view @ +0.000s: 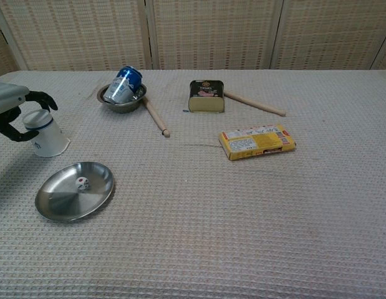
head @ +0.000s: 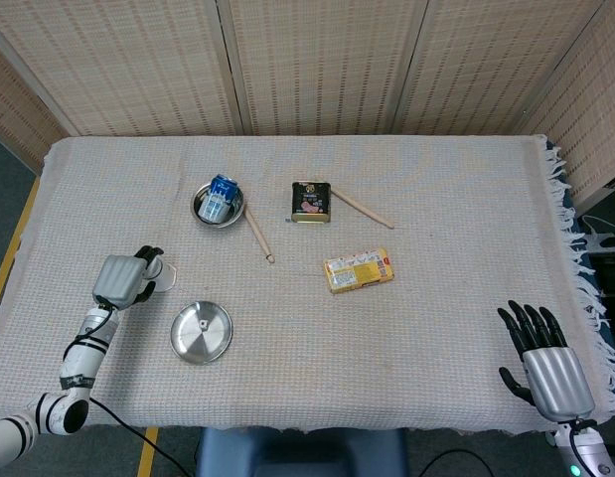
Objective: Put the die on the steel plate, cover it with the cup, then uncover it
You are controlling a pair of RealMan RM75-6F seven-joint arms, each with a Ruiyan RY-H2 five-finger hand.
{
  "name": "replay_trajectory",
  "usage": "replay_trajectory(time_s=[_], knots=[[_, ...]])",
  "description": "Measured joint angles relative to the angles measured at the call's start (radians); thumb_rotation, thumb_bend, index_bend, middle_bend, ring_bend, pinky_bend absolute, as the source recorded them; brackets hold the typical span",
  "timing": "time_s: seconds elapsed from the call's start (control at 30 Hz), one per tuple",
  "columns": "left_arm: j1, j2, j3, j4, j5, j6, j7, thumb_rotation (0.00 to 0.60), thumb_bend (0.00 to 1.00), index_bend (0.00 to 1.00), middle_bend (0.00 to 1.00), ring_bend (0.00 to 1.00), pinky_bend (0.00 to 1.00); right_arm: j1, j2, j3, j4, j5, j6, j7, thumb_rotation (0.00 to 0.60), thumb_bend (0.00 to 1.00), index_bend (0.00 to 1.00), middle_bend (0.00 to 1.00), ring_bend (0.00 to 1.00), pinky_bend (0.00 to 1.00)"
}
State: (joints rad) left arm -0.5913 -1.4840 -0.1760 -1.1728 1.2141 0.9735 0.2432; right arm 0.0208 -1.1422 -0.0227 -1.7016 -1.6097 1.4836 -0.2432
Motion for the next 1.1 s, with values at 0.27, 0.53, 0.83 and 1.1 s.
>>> replay_trajectory(time_s=[0.27,0.53,0.83,1.1], knots=[[-0.003,-0.007,0.006,0.012,0.004,0.014,0.003,0.600,0.44,0.40,0.44,0.84,1.00,0.002,0.001,0.001,-0.001,0.007,-0.006,-0.001,0.600,0.18,0.00,0.00,0.00,0.00],[0.023,0.019,0.020,-0.064,0.064,0.108,-0.016,0.600,0.45,0.45,0.58,0.84,1.00,0.003,0.001,-0.004,-0.002,0.003,-0.009,0.000,0.600,0.18,0.00,0.00,0.00,0.00],[0.094,0.119,0.121,-0.314,0.275,0.239,-0.122,0.600,0.45,0.48,0.64,0.85,1.00,0.002,0.004,-0.015,-0.005,-0.019,-0.005,0.003,0.600,0.18,0.00,0.00,0.00,0.00],[0.104,0.081,0.173,-0.345,0.325,0.226,-0.063,0.600,0.45,0.49,0.65,0.85,1.00,-0.006,0.012,-0.022,-0.009,-0.043,0.017,0.015,0.600,0.18,0.00,0.00,0.00,0.00]])
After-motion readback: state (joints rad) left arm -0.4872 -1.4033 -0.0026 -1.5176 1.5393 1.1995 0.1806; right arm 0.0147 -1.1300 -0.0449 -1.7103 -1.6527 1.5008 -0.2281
